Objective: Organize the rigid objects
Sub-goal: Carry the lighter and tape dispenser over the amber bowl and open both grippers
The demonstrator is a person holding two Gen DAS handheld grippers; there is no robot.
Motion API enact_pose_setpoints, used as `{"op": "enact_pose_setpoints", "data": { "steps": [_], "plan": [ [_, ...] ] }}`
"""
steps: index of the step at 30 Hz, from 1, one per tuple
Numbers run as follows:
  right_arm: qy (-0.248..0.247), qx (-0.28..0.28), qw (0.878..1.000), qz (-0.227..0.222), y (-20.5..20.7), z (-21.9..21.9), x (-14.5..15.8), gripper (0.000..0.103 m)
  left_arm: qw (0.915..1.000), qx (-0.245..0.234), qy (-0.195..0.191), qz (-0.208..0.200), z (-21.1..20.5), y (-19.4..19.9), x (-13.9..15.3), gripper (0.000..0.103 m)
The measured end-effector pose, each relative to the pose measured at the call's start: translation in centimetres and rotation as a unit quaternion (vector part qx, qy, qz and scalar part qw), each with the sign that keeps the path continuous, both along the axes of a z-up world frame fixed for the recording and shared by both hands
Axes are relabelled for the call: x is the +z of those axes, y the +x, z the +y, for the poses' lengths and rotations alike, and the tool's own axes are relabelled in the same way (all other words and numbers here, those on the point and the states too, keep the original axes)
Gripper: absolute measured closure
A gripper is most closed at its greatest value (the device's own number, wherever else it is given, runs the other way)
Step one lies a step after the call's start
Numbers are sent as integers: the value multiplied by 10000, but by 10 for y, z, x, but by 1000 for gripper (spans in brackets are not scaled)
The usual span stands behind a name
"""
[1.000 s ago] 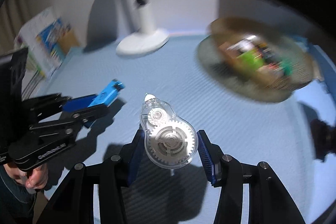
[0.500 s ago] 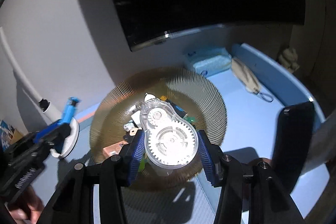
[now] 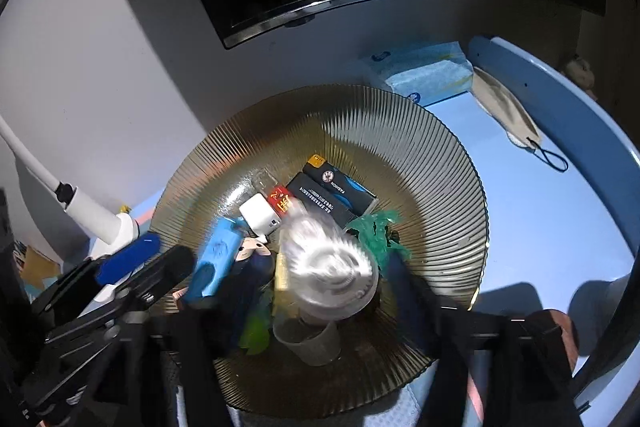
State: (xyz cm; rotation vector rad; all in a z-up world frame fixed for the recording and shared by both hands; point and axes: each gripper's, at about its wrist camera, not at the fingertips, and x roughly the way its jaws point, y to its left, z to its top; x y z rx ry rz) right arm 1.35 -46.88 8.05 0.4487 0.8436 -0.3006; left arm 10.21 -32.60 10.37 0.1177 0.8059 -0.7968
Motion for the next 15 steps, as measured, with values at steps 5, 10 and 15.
{"op": "enact_pose_setpoints", "data": {
  "steps": [5,10,15],
  "plan": [
    [160,-51,9997,-189,-21,-2,10,30,9980,378,-216,-453,41,-16,30,28],
    [266,176,9990,-324,-39,23,25,30,9932,854,-453,-644,98,-41,52,28],
    [152,669,9965,-469,-48,74,45,30,9848,1336,-570,-953,164,-78,74,28]
  ]
}}
